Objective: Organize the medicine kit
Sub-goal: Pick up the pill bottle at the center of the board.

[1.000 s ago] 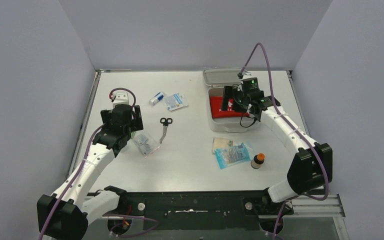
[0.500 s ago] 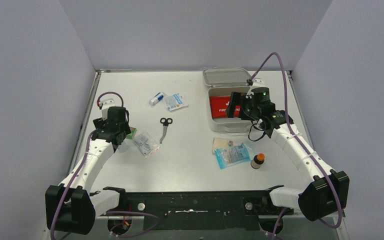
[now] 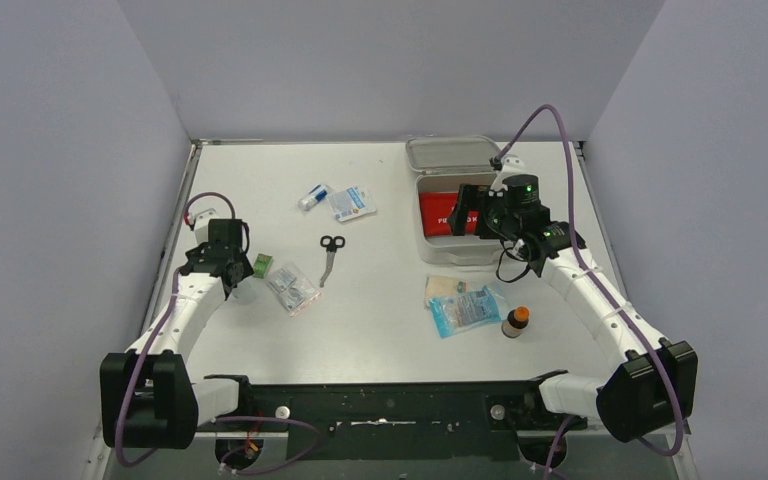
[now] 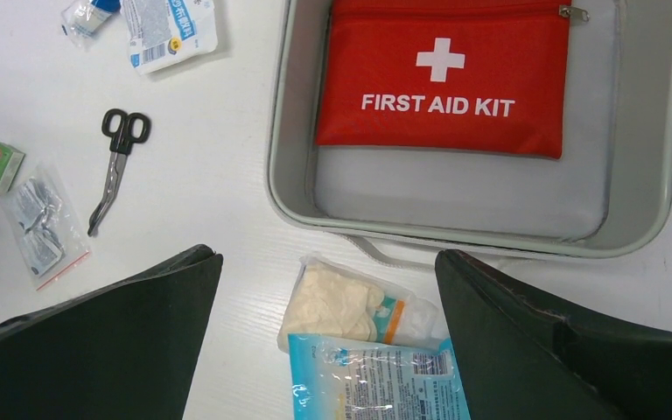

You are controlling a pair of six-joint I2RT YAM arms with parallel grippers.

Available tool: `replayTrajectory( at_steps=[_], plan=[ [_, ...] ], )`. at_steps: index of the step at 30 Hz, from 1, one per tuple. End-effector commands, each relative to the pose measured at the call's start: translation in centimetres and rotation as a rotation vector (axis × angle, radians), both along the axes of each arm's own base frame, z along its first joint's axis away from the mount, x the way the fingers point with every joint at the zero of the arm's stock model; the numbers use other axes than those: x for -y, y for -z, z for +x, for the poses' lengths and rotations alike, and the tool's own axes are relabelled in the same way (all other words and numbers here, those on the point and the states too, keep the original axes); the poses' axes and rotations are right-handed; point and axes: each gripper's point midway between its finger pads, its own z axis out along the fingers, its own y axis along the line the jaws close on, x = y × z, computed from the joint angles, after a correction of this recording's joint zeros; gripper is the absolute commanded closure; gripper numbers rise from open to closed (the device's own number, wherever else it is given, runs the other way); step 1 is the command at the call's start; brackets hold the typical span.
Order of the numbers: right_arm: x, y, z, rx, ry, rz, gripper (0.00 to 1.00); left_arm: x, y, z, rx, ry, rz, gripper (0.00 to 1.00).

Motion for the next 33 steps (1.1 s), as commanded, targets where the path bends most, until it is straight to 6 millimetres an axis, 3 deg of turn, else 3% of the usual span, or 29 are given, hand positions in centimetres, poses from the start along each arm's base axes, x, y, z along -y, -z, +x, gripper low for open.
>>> replayTrajectory(
  at_steps=[1, 10, 18, 21, 23, 29, 33],
  plan=[
    [-0.7, -0.6, 0.6, 0.042, -0.023, 0.012, 0.0, 0.8, -1.0, 1.1, 0.062, 0.004, -0.062, 0.49],
    [-0.8, -0.2, 0.9, 0.034, -0.019, 0.011, 0.0, 0.8, -0.7, 0.0, 0.036, -0.059, -0.09, 0.49],
    [-1.2, 0.6, 0.7, 0.031, -0.039, 0.015, 0.01, 1.0, -1.4, 0.2, 0.056, -0.045, -0.099, 0.65],
    [-1.4, 0.4, 0.5, 0.036, -0.049, 0.028, 0.02, 1.5, -1.6, 0.3, 0.064, -0.026, -0.122, 0.82],
    [-1.7, 0.1, 0.4, 0.039, -0.058, 0.032, 0.03, 1.6, -2.3, 0.4, 0.076, -0.012, -0.119, 0.99],
    [-3.1, -0.5, -0.5, 0.059, -0.135, 0.064, 0.04, 1.3, -6.6, 1.4, 0.157, 0.006, -0.099, 1.0],
    [-5.5, -2.0, -1.1, 0.142, -0.247, 0.174, 0.05, 3.3, -9.6, 2.8, 0.256, 0.106, -0.173, 1.0]
  ],
)
